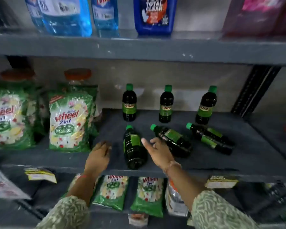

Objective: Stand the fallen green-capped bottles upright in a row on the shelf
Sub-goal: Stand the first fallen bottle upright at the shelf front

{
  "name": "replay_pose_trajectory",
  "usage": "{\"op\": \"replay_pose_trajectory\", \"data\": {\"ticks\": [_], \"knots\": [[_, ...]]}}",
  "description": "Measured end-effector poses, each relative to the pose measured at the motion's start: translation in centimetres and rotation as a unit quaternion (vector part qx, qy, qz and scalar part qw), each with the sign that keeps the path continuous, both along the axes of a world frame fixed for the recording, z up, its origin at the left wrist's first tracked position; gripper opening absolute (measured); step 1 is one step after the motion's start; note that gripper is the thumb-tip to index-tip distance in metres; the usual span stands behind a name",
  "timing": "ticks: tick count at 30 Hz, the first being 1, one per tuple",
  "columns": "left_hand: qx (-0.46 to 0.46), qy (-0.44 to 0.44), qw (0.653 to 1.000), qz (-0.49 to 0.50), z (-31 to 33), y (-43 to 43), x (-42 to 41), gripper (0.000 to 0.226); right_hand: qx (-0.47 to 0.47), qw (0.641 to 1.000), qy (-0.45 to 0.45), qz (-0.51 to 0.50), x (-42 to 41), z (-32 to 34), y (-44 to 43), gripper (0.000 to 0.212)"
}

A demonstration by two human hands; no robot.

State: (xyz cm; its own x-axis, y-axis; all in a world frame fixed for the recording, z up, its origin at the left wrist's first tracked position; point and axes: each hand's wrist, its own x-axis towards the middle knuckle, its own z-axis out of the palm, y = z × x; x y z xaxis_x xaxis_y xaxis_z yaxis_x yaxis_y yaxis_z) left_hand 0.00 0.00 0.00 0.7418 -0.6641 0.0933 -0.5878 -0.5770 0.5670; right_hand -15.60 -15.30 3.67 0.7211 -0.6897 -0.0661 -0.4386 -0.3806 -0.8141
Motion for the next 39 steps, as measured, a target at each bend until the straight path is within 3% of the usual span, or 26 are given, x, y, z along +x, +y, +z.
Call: {"op": "replay_pose_trajectory", "data": {"ticks": [2,4,7,11,15,18,25,29,32,36,39], "knots": [[0.063,-0.015,0.998,-0.026,-1.5,-0.4,1.0,0.067,0.074,0.997,0.034,0.009,2.1,-0.3,0.2,0.07],[0.119,-0.014,0.992,-0.033,-2.4,-1.0,1.2,0.065,0.074,0.993,0.09,0.024,3.6,0.4,0.4,0.077],[0.13,-0.083,0.988,-0.027,-3.8,-1.7,1.3,0.076,0.077,0.988,0.133,0.031,5.9,0.3,0.3,0.064],[0.116,-0.116,0.986,-0.026,-4.4,-1.5,1.5,0.078,0.084,0.995,0.046,-0.022,7.4,-1.2,-0.3,0.051],[0.108,-0.127,0.986,-0.015,-4.4,-1.6,1.2,0.078,-0.053,0.99,-0.071,-0.11,8.3,-1.6,-1.4,0.065],[0.12,-0.117,0.986,-0.013,-4.3,-1.7,1.2,0.081,-0.09,0.982,-0.122,-0.116,8.4,-2.1,-2.2,0.072],[0.137,-0.109,0.985,-0.011,-4.0,-1.9,1.0,0.085,-0.043,0.973,-0.198,-0.11,8.1,-4.0,-2.1,0.076],[0.141,-0.105,0.984,-0.016,-4.0,-2.6,1.0,0.087,-0.047,0.967,-0.191,-0.162,8.8,-4.0,-0.6,0.106],[0.147,-0.111,0.983,-0.021,-4.1,-2.5,1.1,0.086,-0.084,0.961,-0.171,-0.199,9.5,-4.5,-0.5,0.097],[0.145,-0.097,0.985,-0.014,-3.8,-2.6,0.9,0.079,0.032,0.969,-0.201,-0.136,8.5,-4.9,-1.6,0.085],[0.152,-0.092,0.984,-0.009,-3.6,-2.7,0.8,0.07,0.096,0.966,-0.226,-0.081,7.7,-5.1,-1.6,0.102]]}}
